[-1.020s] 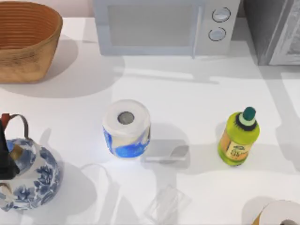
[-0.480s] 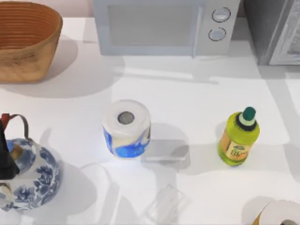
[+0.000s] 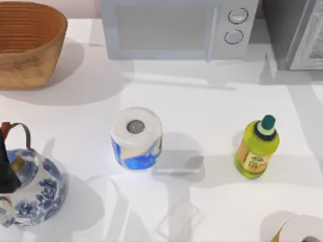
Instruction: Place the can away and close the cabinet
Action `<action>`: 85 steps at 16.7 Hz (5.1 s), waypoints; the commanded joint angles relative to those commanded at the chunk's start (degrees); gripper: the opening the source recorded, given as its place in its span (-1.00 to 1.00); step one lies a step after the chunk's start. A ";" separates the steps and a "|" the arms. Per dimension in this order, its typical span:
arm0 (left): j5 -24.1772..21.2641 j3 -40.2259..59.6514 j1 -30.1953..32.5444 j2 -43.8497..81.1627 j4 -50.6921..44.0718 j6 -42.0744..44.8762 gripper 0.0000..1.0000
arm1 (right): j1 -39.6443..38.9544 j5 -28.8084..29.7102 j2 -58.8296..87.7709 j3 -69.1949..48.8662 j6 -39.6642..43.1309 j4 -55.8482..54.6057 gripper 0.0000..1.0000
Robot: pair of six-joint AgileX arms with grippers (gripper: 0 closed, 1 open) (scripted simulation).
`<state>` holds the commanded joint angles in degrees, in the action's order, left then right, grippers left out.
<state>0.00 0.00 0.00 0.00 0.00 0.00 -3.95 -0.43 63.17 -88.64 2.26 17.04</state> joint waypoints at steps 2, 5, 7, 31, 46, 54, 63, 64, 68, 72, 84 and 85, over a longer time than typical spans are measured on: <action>0.00 0.00 0.00 0.00 0.00 0.00 1.00 | 0.42 -0.74 -11.27 17.35 -0.07 -3.69 1.00; 0.00 0.00 0.00 0.00 0.00 0.00 1.00 | 1.12 -1.44 -27.43 41.56 -0.25 -8.56 1.00; 0.00 0.00 0.00 0.00 0.00 0.00 1.00 | 1.61 -1.58 -37.32 55.19 -0.43 -11.22 1.00; 0.00 0.00 0.00 0.00 0.00 0.00 1.00 | 20.16 -16.18 -41.19 82.83 -2.18 -35.84 1.00; 0.00 0.00 0.00 0.00 0.00 0.00 1.00 | 61.92 -56.82 24.56 67.43 -3.42 -85.22 1.00; 0.00 0.00 0.00 0.00 0.00 0.00 1.00 | 62.49 -57.64 25.54 66.98 -3.41 -85.01 1.00; 0.00 0.00 0.00 0.00 0.00 0.00 1.00 | 63.34 -61.17 23.81 37.71 -3.48 -53.01 1.00; 0.00 0.00 0.00 0.00 0.00 0.00 1.00 | 63.40 -61.41 23.33 32.85 -3.61 -46.77 1.00; 0.00 0.00 0.00 0.00 0.00 0.00 1.00 | 63.47 -61.54 20.45 13.22 -3.82 -22.10 1.00; 0.00 0.00 0.00 0.00 0.00 0.00 1.00 | 63.37 -60.37 16.56 -2.89 -3.59 -4.03 1.00; 0.00 0.00 0.00 0.00 0.00 0.00 1.00 | 62.30 -57.17 13.59 -11.44 -3.49 4.95 1.00; 0.00 0.00 0.00 0.00 0.00 0.00 1.00 | 61.15 -55.36 13.38 -11.37 -3.50 4.92 1.00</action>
<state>0.00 0.00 0.00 0.00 0.00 0.00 57.20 -55.79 76.55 -100.01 -1.24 21.97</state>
